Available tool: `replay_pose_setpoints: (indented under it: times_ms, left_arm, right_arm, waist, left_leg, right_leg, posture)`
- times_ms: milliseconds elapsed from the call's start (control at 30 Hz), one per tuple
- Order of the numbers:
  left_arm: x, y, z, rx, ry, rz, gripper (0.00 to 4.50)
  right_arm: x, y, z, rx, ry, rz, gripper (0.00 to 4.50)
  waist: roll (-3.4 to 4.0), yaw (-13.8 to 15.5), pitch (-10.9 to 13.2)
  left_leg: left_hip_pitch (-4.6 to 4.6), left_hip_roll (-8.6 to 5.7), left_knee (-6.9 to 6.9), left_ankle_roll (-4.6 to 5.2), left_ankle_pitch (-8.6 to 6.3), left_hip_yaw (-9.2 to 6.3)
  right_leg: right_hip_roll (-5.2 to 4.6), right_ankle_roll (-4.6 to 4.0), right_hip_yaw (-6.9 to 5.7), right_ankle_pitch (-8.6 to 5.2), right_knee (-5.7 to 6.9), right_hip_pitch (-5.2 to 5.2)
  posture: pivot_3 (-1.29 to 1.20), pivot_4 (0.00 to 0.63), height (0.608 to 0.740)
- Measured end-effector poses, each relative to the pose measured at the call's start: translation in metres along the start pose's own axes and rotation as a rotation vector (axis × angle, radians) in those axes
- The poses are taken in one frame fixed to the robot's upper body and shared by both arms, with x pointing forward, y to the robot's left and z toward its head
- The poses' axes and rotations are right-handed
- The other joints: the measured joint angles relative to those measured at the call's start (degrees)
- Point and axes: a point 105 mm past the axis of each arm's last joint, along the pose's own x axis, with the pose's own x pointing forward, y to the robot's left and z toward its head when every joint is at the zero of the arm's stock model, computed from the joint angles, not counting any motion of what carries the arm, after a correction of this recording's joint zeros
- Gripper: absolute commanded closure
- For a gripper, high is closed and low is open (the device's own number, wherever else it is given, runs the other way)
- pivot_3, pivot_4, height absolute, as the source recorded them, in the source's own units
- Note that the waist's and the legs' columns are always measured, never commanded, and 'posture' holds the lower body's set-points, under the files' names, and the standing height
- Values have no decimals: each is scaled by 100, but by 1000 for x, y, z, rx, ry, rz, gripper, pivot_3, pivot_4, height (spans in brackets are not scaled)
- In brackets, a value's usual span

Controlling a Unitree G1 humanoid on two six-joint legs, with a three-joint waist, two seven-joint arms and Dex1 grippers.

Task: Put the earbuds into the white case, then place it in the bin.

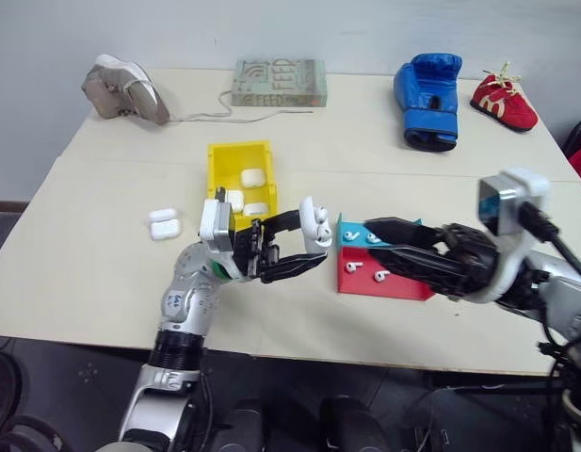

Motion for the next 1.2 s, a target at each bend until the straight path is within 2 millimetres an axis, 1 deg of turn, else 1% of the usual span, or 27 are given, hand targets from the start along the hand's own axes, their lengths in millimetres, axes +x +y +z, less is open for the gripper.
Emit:
replay_pose_setpoints:
  times_ms: [100, 167, 300, 367, 533, 700, 800, 833, 900, 1000, 1067, 1133, 1167, 1200]
  left_arm:
    - [-8, 3, -25, 59, 235, -18, 1716]
    - [-7, 6, -34, 85, 326, -20, 1716]
    - [2, 8, -38, 116, 396, -41, 1716]
    - [6, 6, -41, 122, 417, -63, 1716]
    - [8, 4, -44, 111, 427, -69, 1716]
    - [8, 3, -42, 112, 421, -76, 1716]
    - [6, 1, -41, 119, 427, -83, 1716]
    - [6, 0, -40, 123, 421, -83, 1716]
    - [2, -1, -40, 112, 410, -73, 1716]
    - [3, -3, -31, 113, 367, -60, 1716]
    - [2, -2, -24, 108, 337, -36, 1716]
    - [-8, 1, -16, 69, 307, 53, 1716]
    - [-17, 6, -14, 53, 314, 107, 1716]
    - [-24, 10, -12, 42, 324, 169, 1716]
  right_arm:
    - [-8, -6, -8, -53, 67, -58, 2306]
    - [-7, -11, -11, -144, 115, -87, 3071]
    - [13, -13, -9, -289, 146, -54, 4476]
    - [24, -14, -12, -331, 173, -35, 4476]
    - [44, -19, -26, -407, 259, -13, 4476]
    - [47, -28, -37, -447, 335, -40, 4476]
    - [34, -32, -45, -431, 388, -69, 4476]
    - [25, -34, -51, -410, 420, -90, 4476]
    - [11, -37, -56, -385, 455, -121, 4476]
    - [-6, -39, -60, -363, 455, -155, 4476]
    - [-15, -37, -57, -357, 399, -176, 4476]
    - [-29, -32, -49, -341, 253, -218, 4476]
    - [-36, -30, -48, -334, 215, -240, 4131]
    - [-43, -28, -47, -343, 184, -267, 3907]
  waist:
    - [-1, 0, 1]
    - [-1, 6, 1]
    - [-2, 3, 1]
    - [-2, 9, 1]
    - [-2, 16, 1]
    - [-2, 34, 1]
    - [-2, 37, 1]
    - [-3, 44, 2]
    - [-3, 36, 2]
    - [-5, 36, 3]
    - [-5, 33, 3]
    - [-6, 25, 4]
    - [-6, 20, 4]
    - [-6, 22, 4]
  left_leg:
    - [5, 0, 0, 1, 1, 8]
    - [5, 0, 0, 2, 1, 8]
    - [3, 1, -1, 0, 1, 7]
    - [3, 1, -2, 0, 2, 5]
    - [1, 1, -1, 0, 2, 4]
    - [-3, 0, -2, 0, 1, 0]
    - [-4, 0, -2, 0, 1, -2]
    - [-5, 0, -3, 0, 1, -3]
    - [-5, -1, -2, 1, 1, -1]
    - [-4, -1, 0, 1, 1, -1]
    - [-2, 0, 0, 0, 1, -1]
    - [0, 2, -4, 0, 1, -1]
    - [2, 2, -4, 0, 1, 1]
    - [3, 2, -3, 0, 1, 1]
  right_leg:
    - [2, 0, 8, 0, -1, 3]
    - [3, 0, 10, 0, -1, 1]
    - [3, 0, 11, 0, 0, -5]
    - [2, 0, 9, 0, 0, -6]
    - [0, 0, 8, 0, -3, -6]
    - [-2, 0, 3, 0, -1, -6]
    - [-2, 0, 1, 0, 0, -6]
    - [-2, 0, -1, 0, 0, -4]
    - [-2, 0, 0, 0, 1, -4]
    - [-2, 0, 0, 0, -1, -4]
    - [-1, 0, 1, 0, 0, -3]
    - [1, 1, 1, 0, 23, -2]
    - [0, 1, 2, 0, 29, -2]
    - [0, 1, 3, 0, 29, -1]
  posture:
    - [0, 150, 740]
    - [0, 150, 740]
    - [0, 150, 740]
    - [0, 150, 740]
    - [0, 150, 740]
    - [0, 150, 740]
    - [0, 150, 740]
    - [0, 150, 740]
    - [0, 150, 740]
    - [0, 150, 740]
    - [0, 150, 740]
    - [0, 150, 740]
    - [0, 150, 740]
    - [0, 150, 740]
